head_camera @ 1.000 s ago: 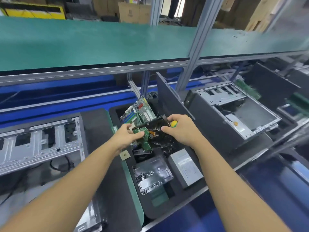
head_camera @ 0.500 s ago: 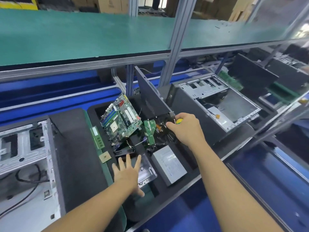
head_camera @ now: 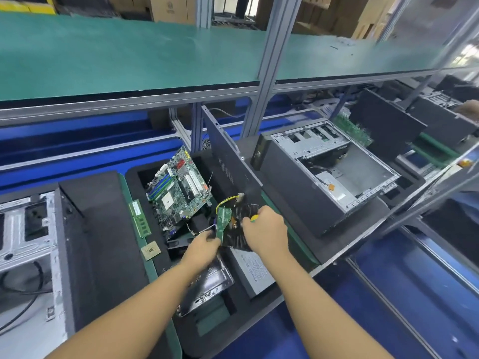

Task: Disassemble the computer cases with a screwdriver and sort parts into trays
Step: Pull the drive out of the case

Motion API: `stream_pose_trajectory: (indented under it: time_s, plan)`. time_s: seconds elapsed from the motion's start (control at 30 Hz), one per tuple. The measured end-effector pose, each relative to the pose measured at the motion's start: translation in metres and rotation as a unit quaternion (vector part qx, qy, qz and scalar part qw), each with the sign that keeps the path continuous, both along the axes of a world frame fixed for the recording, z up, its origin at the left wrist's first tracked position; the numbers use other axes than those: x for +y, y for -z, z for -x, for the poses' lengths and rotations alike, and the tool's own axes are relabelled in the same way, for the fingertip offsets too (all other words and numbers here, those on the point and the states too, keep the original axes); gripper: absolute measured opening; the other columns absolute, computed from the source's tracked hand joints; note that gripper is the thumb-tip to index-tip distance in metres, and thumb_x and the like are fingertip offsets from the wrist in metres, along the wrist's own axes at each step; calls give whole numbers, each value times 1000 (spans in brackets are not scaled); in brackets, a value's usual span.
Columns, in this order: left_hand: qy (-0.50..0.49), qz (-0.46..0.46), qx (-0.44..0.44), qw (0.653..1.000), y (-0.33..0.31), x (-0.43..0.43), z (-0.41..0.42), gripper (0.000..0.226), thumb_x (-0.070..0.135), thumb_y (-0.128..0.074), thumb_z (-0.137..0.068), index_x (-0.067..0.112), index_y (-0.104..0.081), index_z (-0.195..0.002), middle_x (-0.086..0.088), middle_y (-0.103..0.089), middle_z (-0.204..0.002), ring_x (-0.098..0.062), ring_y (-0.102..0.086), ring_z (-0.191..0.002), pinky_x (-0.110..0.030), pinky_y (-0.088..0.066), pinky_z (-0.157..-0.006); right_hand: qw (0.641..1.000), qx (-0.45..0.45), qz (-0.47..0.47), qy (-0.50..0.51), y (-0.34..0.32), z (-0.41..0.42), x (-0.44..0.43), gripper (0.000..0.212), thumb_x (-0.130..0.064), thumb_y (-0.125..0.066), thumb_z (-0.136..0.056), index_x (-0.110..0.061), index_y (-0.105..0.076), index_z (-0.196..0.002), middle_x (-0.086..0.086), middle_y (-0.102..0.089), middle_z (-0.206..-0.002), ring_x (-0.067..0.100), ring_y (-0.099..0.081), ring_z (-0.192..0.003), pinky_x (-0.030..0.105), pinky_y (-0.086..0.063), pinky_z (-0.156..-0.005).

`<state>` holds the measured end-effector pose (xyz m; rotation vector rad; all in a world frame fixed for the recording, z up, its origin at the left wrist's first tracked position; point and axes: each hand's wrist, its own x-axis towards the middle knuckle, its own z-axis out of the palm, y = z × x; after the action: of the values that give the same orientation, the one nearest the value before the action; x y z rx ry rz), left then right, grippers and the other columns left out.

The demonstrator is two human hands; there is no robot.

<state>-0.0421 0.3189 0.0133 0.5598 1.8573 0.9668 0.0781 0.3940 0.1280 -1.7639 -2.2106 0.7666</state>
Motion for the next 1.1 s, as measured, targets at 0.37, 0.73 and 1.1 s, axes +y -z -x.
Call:
stream_pose_trajectory:
  time_s: [0.37, 0.73, 1.1]
  plan:
    - [-108, -9, -109, 988, 3, 29, 8, 36, 8, -76, -85, 14, -63, -117, -14, -66, -117, -32, -64, -109, -46, -49, -103, 944, 143, 239, 176, 61, -41, 28, 13, -7, -55, -87, -7, -48, -99, 13, -51, -67, 23, -47, -46, 24, -37, -41]
    - [-69, 1, -10, 998, 2, 41, 2, 42, 3, -76, -82, 24, -70, -118, -4, -64, -114, -25, -67, -97, -40, -56, -92, 947, -2, 285, 150, 87, -61, 36, 14, -8, -56, -86, -2, -54, -73, 13, -54, -56, 26, -49, -50, 34, -45, -56]
    - [-18, 5, 54, 998, 6, 38, -7, 46, 18, -72, -89, 20, -60, -134, -4, -62, -114, -24, -61, -101, -32, -50, -95, 964, -34, 230, 126, 91, -60, 43, 21, -12, -58, -89, -3, -57, -71, 16, -60, -54, 27, -55, -48, 33, -49, -55]
